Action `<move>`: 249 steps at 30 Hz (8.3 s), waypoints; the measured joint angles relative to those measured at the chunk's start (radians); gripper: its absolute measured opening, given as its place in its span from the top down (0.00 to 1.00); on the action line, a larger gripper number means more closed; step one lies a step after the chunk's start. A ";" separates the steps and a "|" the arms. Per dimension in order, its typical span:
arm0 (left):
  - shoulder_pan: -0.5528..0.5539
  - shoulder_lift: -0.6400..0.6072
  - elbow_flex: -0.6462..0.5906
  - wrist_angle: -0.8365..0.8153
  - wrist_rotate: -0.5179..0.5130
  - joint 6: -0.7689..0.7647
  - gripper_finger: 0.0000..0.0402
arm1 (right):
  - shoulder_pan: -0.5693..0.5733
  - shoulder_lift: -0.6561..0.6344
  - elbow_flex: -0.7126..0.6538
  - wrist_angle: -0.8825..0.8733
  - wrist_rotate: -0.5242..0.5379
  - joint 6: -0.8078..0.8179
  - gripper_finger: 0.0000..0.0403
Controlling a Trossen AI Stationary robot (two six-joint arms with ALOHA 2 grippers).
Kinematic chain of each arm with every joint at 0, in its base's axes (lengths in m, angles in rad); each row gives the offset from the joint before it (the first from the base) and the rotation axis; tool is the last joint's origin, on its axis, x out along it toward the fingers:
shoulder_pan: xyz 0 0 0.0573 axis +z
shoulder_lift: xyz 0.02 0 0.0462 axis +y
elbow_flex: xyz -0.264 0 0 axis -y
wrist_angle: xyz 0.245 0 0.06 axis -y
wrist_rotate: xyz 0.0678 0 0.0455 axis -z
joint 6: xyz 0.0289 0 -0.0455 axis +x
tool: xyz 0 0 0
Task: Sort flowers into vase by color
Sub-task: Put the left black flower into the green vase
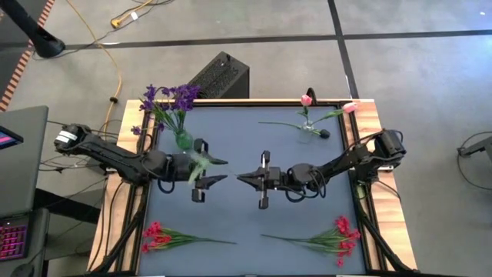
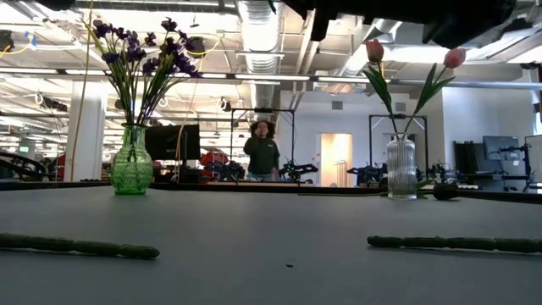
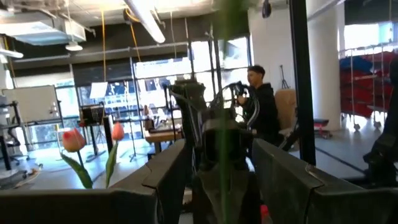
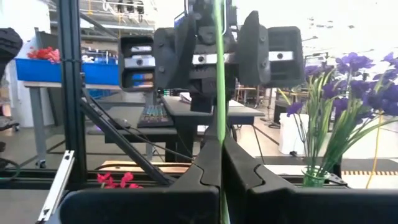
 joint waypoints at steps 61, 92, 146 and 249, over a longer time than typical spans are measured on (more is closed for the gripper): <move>0.015 -0.213 0.320 -1.194 -0.493 -0.048 1.00 | 0.007 0.001 0.000 -0.421 0.369 -0.165 0.29; 0.033 -0.212 0.083 -0.909 -0.288 -0.149 1.00 | -0.006 0.001 0.000 -0.422 0.365 -0.103 0.29; 0.126 -0.443 0.132 -1.274 -0.654 -0.130 1.00 | 0.074 -0.090 0.000 -0.577 0.357 -0.101 0.29; 0.381 -0.609 -0.024 -1.200 -0.469 -0.304 1.00 | 0.072 -0.089 0.001 -0.594 0.343 -0.093 0.29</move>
